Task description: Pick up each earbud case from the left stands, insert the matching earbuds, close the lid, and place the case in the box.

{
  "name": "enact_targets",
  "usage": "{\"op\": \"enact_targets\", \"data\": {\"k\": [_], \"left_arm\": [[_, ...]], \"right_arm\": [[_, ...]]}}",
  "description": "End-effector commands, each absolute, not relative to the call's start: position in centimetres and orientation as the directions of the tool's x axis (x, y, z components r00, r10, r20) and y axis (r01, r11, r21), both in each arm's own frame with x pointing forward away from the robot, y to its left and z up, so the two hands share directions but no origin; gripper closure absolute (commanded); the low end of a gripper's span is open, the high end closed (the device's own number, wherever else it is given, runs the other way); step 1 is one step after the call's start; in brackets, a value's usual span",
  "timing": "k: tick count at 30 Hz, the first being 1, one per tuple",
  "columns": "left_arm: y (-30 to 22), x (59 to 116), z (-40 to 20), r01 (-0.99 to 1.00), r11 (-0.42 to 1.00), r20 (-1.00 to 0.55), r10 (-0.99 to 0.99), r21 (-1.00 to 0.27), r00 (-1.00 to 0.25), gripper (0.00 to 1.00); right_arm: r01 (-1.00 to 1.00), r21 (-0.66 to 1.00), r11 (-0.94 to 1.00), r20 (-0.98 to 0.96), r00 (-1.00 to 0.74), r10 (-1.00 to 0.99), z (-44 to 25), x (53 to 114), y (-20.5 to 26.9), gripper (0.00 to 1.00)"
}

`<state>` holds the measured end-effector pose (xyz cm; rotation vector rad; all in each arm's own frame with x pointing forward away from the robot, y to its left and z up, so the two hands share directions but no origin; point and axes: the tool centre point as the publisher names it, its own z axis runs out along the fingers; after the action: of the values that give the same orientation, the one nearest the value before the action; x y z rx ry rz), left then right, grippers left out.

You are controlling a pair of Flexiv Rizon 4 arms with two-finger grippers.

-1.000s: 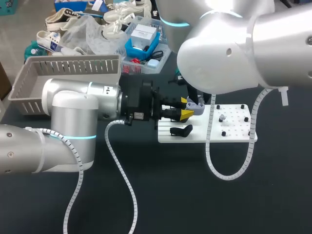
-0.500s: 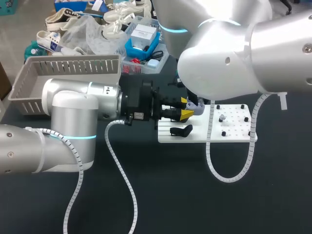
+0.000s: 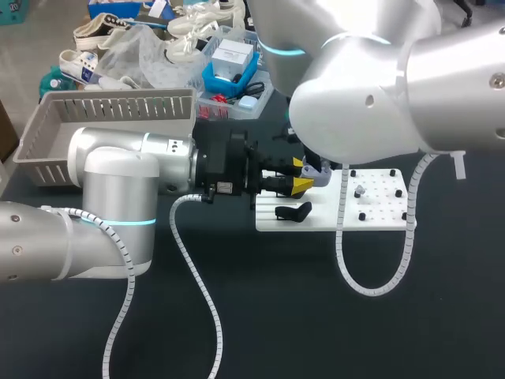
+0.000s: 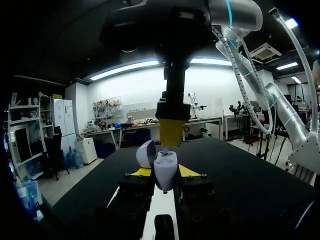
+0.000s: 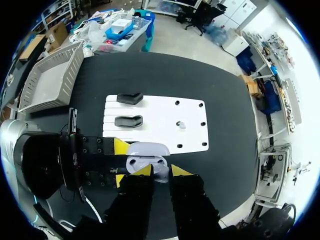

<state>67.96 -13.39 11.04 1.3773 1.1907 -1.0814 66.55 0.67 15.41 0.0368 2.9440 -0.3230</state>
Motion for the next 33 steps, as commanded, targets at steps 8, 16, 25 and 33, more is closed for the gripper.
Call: {"op": "enact_targets", "data": {"k": [8,16,25,33], "left_arm": [[-13.44,68.00,11.00,0.992,-0.039,-0.985,0.120,0.120,0.124,1.00],[-13.44,68.00,11.00,0.992,-0.039,-0.985,0.120,0.120,0.124,1.00],[-13.44,68.00,11.00,0.992,-0.039,-0.985,0.120,0.120,0.124,1.00],[-13.44,68.00,11.00,0.992,-0.039,-0.985,0.120,0.120,0.124,1.00]], "right_arm": [[0.046,-0.206,0.978,-0.181,-0.983,0.008,14.96,66.42,0.49,1.00],[0.047,-0.203,0.978,-0.179,-0.984,0.010,14.60,66.49,0.35,1.00],[0.049,-0.200,0.979,-0.178,-0.984,0.013,14.43,66.60,0.29,1.00],[0.049,-0.189,0.981,-0.181,-0.983,0.014,14.40,66.67,0.14,1.00]]}}
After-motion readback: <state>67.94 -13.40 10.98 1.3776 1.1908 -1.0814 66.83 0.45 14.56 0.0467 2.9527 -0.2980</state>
